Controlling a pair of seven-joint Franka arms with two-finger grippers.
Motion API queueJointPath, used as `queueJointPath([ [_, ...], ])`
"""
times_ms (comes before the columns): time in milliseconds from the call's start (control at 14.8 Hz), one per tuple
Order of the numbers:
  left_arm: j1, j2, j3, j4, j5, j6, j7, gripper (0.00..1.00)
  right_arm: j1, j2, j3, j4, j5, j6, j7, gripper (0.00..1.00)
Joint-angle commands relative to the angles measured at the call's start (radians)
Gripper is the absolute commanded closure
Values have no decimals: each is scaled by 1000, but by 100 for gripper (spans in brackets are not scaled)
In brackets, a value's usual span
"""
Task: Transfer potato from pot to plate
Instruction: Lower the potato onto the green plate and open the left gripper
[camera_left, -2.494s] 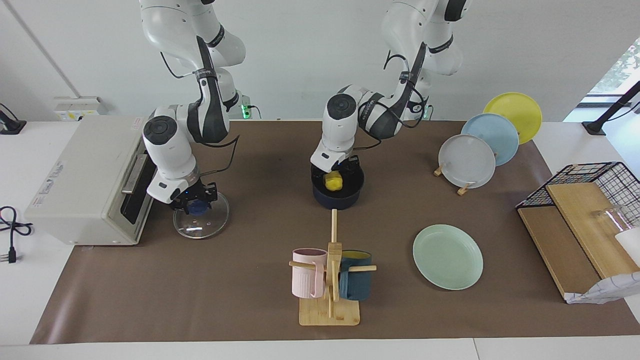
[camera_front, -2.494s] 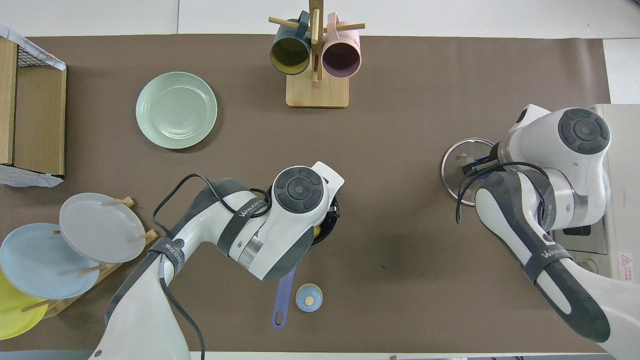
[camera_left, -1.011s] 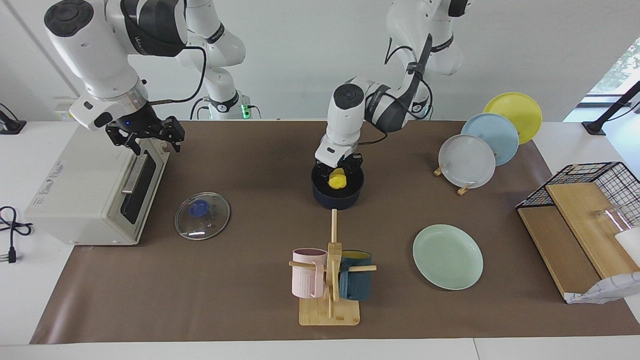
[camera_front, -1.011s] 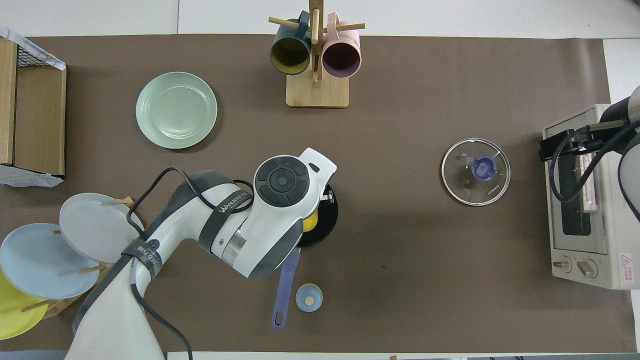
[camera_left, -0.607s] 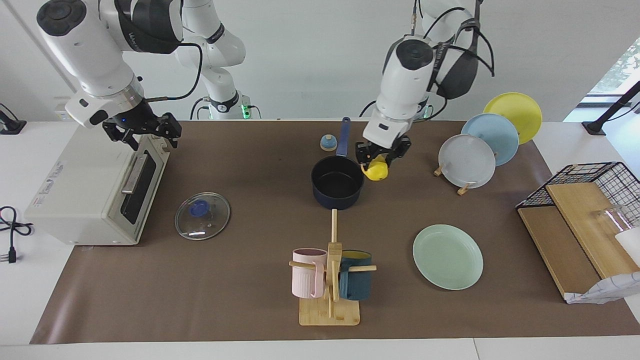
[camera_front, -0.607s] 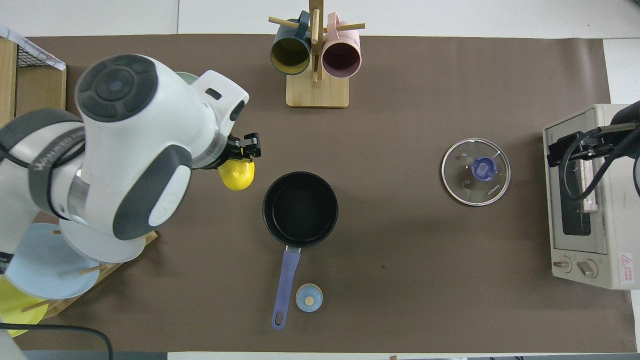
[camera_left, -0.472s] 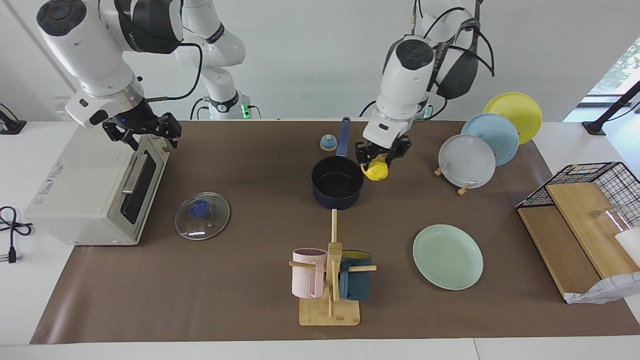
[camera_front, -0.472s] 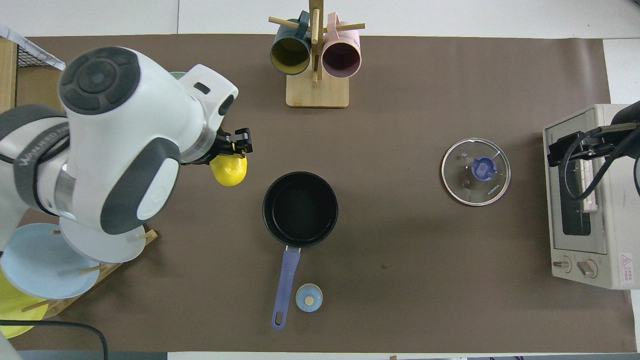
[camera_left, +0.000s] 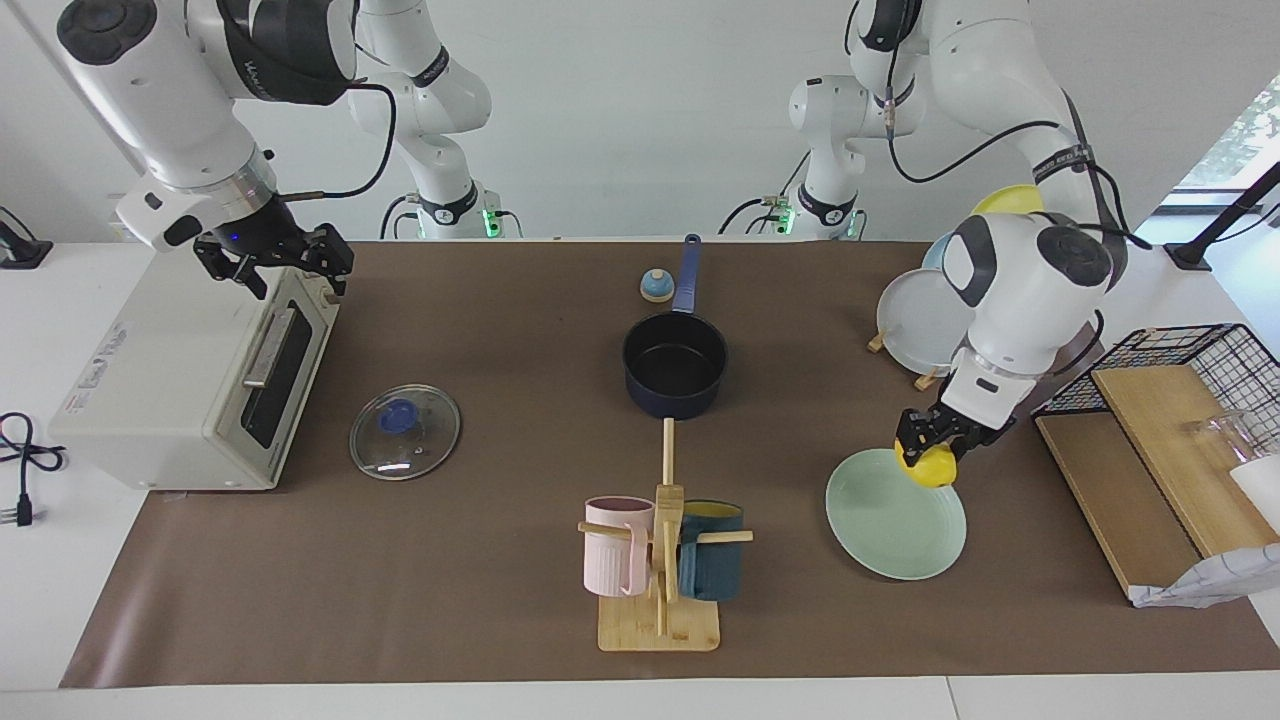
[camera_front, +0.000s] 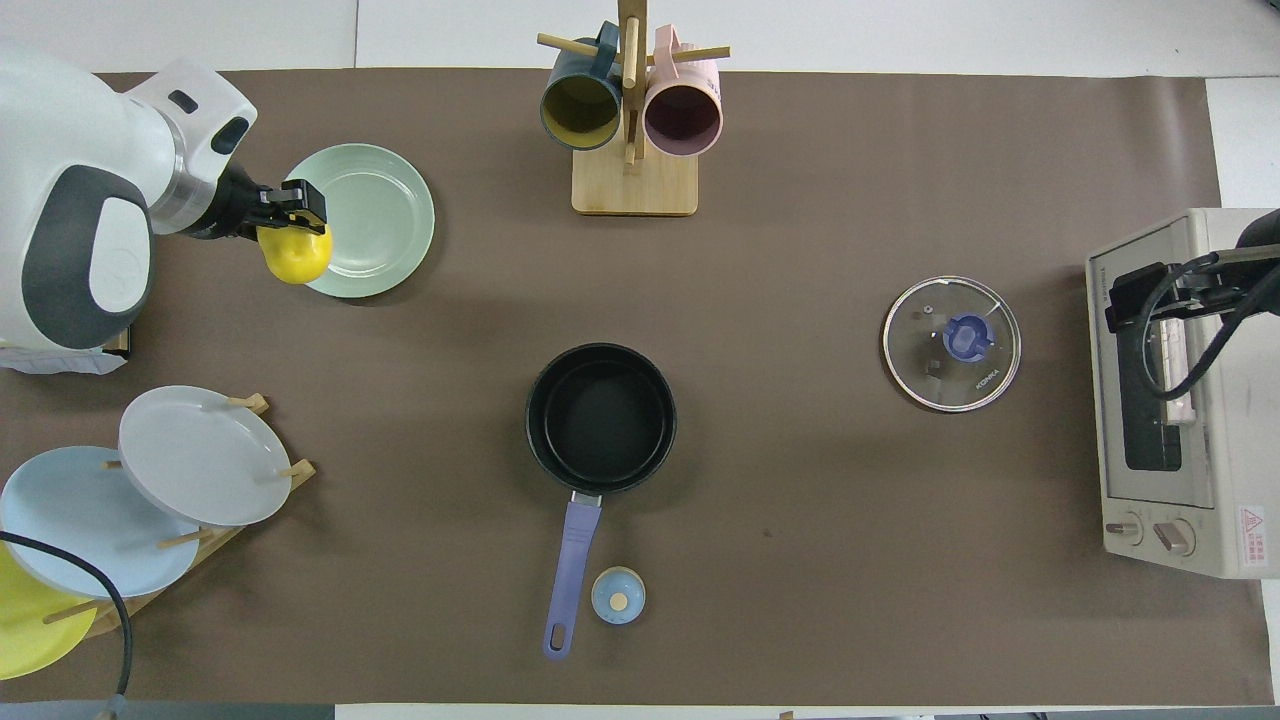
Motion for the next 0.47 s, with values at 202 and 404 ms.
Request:
queueJointPath([
  [202,-6,91,-9,6,49,118,23,100,-12,-13,-1,0,20,30,43,0],
  [404,-10,93,-9,-46,55,164,35,99,-12,-12,-1,1,24,42,69,0],
])
